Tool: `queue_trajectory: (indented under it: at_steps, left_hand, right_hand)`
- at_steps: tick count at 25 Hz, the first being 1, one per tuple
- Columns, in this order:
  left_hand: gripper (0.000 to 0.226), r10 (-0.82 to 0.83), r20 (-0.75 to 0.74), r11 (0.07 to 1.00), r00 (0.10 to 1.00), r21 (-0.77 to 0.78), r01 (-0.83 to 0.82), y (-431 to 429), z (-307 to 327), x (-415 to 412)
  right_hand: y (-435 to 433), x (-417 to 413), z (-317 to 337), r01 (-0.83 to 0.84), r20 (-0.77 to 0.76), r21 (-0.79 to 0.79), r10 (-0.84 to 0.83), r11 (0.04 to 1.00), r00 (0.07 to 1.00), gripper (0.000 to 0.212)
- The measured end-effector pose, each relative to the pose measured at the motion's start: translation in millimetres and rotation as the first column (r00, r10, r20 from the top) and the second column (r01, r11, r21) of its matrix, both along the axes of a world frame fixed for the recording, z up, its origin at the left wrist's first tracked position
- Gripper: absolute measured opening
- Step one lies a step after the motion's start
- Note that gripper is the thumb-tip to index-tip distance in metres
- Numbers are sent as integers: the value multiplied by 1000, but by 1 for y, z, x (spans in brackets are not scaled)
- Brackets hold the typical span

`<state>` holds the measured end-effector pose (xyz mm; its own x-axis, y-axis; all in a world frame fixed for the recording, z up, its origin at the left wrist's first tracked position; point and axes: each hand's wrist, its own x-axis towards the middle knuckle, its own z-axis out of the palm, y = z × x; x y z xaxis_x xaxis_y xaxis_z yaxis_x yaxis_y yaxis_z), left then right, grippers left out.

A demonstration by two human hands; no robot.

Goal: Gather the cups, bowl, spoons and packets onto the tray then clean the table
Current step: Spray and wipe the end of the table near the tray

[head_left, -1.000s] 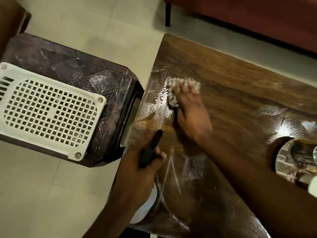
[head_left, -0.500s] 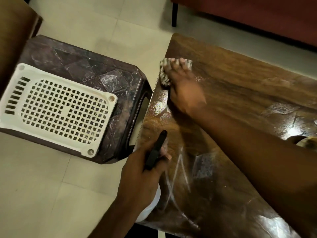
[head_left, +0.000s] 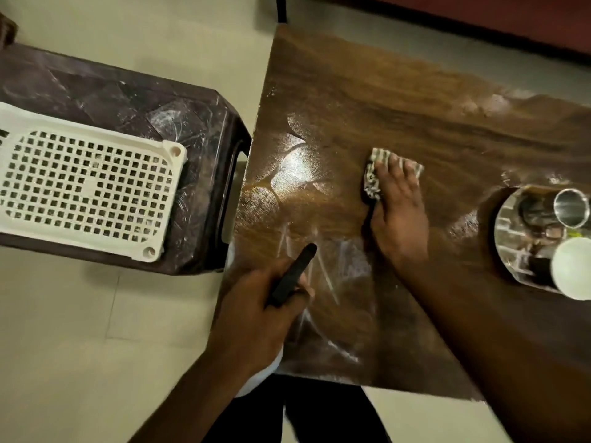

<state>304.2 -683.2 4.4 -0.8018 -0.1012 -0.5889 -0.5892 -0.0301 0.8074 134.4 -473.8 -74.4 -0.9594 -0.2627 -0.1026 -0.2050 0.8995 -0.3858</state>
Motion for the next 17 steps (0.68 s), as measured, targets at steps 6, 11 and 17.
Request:
queue_trajectory:
  at_steps: [6,11,17]
  left_hand:
    - [32,98,103,995,990,23,-101,43,-5,29]
    - [32,20,71,1000,997,12,-21,63,6,63]
    - [22,74,162,995,984,-73,-63,67,2,111]
  right_hand:
    - [57,150,-4,-863,65,-51,864,503,499,59]
    - [99,72,7,-150,41,19,149,989,988,70]
    - [49,180,-2,-362,36,-20,362,932,931,73]
